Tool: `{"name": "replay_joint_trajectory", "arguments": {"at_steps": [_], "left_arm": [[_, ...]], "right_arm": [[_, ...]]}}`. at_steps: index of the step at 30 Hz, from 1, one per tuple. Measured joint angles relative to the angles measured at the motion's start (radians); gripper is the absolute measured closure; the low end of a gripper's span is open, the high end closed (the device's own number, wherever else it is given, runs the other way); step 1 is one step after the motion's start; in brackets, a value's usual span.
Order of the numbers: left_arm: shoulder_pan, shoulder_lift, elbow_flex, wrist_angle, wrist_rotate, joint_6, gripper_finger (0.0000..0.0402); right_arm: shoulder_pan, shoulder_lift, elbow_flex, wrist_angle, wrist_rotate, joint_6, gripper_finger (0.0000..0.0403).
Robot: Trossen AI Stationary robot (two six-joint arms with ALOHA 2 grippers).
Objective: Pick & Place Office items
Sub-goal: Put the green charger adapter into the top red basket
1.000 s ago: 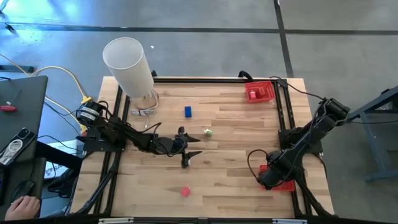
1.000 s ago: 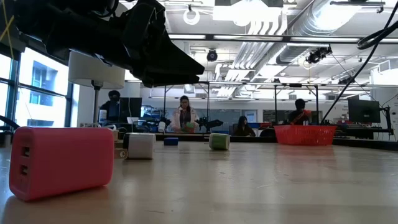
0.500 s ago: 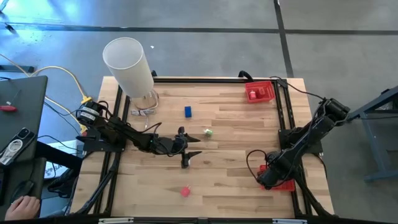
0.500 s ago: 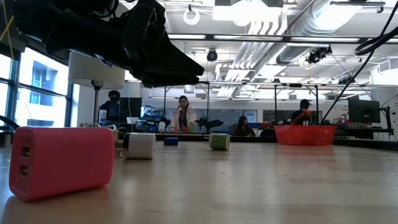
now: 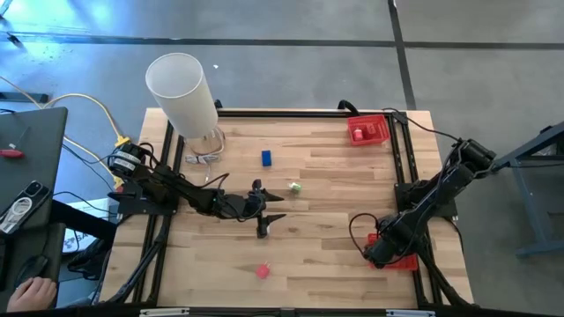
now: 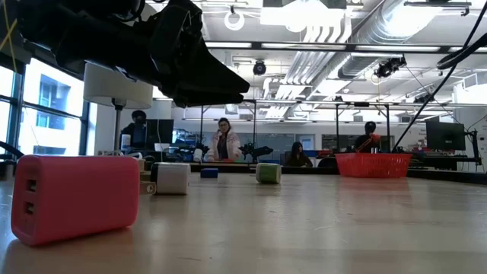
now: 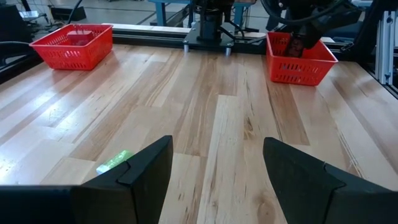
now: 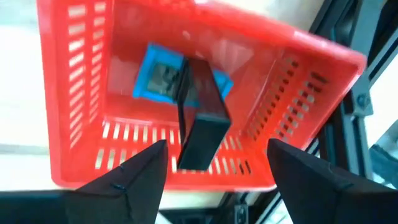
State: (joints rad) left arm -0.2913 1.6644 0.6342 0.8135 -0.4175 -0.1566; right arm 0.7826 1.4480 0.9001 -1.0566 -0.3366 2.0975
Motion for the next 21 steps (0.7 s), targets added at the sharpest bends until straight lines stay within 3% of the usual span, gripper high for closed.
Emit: {"name": "replay_joint_trajectory", "arguments": {"at_steps": [16, 21], "left_arm": [[0.000, 0.000, 0.000, 0.001, -0.001, 0.000, 0.0157], [0.000, 0.000, 0.000, -0.007, -0.001, 0.000, 0.0157]], "right_arm": [[0.000, -0.008, 0.101, -0.132, 0.115, 0.000, 0.0139], [0.000, -0.008, 0.138, -0.144, 0.213, -0.018, 0.0140]]}}
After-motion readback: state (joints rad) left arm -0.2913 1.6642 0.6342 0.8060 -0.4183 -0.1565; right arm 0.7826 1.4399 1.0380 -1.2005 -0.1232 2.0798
